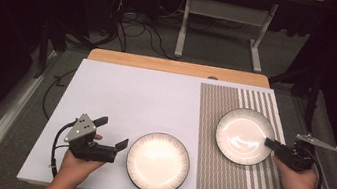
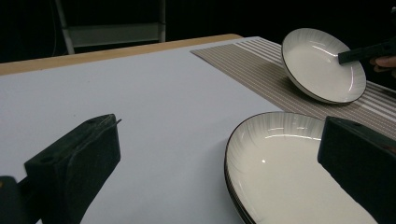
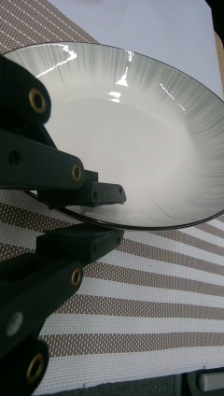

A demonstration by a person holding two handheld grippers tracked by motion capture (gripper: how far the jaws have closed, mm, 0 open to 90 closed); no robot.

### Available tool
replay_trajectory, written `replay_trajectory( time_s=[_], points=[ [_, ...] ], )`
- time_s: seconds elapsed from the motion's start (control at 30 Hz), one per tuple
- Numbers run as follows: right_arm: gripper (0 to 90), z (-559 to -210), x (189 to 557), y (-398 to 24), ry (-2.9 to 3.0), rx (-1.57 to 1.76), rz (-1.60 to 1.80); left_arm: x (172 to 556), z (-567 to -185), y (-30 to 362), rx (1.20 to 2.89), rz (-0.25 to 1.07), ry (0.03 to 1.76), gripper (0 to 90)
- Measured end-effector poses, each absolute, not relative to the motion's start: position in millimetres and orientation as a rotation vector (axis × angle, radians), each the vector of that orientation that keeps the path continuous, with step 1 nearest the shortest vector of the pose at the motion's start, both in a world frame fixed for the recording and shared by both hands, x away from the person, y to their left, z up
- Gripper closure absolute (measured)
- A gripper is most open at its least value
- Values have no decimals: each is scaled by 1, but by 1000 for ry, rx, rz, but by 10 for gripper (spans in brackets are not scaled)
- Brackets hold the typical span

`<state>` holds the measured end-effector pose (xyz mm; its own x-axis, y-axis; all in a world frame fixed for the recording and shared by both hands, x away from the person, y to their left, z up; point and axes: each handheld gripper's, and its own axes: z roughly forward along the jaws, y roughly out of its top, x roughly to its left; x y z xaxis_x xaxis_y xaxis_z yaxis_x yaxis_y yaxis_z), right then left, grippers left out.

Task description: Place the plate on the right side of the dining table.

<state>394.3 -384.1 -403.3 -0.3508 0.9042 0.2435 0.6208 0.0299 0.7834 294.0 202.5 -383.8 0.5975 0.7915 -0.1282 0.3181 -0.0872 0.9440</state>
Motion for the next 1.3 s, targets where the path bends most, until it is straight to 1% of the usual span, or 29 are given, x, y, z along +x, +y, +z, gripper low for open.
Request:
replay_trajectory(
  time_s=[0.3, 0.67, 0.73, 1.0, 1.13, 1.3],
  points=[
    [789, -410, 401, -385, 1991, 1617, 1197, 296, -384, 206, 1654, 490, 942, 3],
    [760, -413, 404, -384, 1988, 1635, 1128, 295, -380, 204, 1656, 505, 938, 4],
    [759, -415, 405, -383, 1992, 1621, 1049, 295, -379, 204, 1653, 504, 935, 5],
    [761, -417, 406, -382, 1972, 1634, 1066, 296, -381, 203, 1662, 506, 937, 5],
    [727, -417, 405, -382, 1977, 1622, 1071, 295, -380, 204, 1664, 512, 936, 6],
    [660, -411, 402, -385, 1943, 1593, 1114, 294, -379, 204, 1663, 505, 930, 7]
  ],
)
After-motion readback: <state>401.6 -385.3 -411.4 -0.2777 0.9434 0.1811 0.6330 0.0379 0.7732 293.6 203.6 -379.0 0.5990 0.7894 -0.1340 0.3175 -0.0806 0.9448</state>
